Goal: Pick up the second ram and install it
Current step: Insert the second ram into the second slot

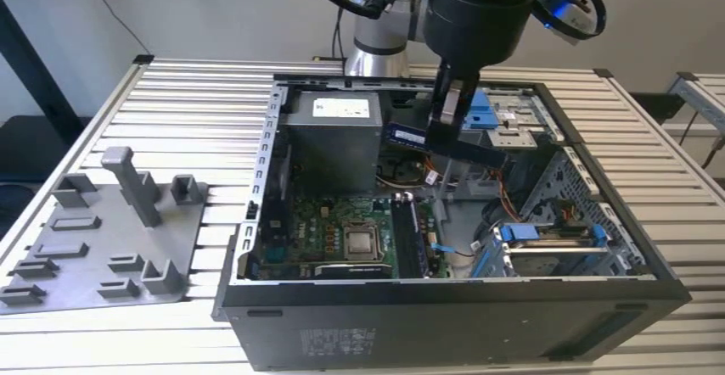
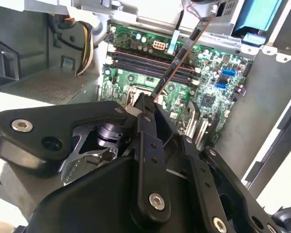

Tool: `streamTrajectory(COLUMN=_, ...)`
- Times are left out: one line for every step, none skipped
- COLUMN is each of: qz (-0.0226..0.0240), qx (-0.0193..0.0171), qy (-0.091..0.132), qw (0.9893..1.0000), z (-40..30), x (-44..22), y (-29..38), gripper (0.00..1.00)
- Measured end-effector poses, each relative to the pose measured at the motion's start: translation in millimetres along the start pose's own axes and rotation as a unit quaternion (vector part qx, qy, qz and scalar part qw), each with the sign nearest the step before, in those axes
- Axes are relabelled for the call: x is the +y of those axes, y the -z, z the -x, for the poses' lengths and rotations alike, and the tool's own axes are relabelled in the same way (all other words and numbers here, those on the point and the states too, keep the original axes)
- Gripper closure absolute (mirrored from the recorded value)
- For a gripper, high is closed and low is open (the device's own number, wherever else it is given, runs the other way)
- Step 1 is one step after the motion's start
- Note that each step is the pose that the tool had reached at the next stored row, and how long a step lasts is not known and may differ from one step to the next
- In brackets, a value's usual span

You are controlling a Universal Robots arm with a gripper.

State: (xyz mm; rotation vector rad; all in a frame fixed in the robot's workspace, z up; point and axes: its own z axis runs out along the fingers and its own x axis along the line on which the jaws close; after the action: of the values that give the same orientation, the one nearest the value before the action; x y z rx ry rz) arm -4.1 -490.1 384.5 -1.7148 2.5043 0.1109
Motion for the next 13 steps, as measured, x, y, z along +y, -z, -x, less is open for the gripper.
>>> streamTrajectory(qz=-0.0007, qx=0.0, qy=-0.006, qw=1.0, z=0.0, x=0.0, y=-0.1, gripper=0.83)
streamTrajectory(qz=-0.0015, qx=0.0, qy=-0.011, qw=0.9999, z=0.0, x=0.1, y=-0.1, gripper=0.83)
streamTrajectory(qz=-0.0023, qx=-0.0001, qy=-0.017, qw=0.9998, z=0.0, x=0.1, y=-0.2, gripper=0.83)
streamTrajectory(qz=-0.0031, qx=-0.0002, qy=-0.023, qw=0.9997, z=0.0, x=0.1, y=-0.2, gripper=0.83)
streamTrajectory(qz=-0.0035, qx=-0.0002, qy=-0.026, qw=0.9997, z=-0.1, x=0.1, y=-0.2, gripper=0.83)
streamTrajectory(qz=-0.0036, qx=-0.0003, qy=-0.027, qw=0.9996, z=-0.1, x=0.1, y=-0.2, gripper=0.83)
streamTrajectory(qz=-0.0037, qx=-0.0003, qy=-0.028, qw=0.9996, z=-0.1, x=0.1, y=-0.2, gripper=0.83)
streamTrajectory(qz=-0.0037, qx=-0.0003, qy=-0.028, qw=0.9996, z=0.0, x=0.2, y=-0.2, gripper=0.83)
streamTrajectory(qz=-0.0038, qx=-0.0003, qy=-0.028, qw=0.9996, z=0.0, x=0.3, y=-0.2, gripper=0.83)
streamTrajectory(qz=-0.0039, qx=-0.0003, qy=-0.03, qw=0.9995, z=-0.1, x=0.5, y=-0.2, gripper=0.83)
streamTrajectory(qz=-0.0044, qx=-0.0004, qy=-0.034, qw=0.9994, z=-0.2, x=0.6, y=-0.3, gripper=0.83)
streamTrajectory(qz=-0.005, qx=-0.0003, qy=-0.039, qw=0.9992, z=-0.2, x=0.8, y=-0.3, gripper=0.83)
streamTrajectory(qz=-0.0056, qx=-0.0004, qy=-0.043, qw=0.999, z=-0.3, x=0.9, y=-0.5, gripper=0.83)
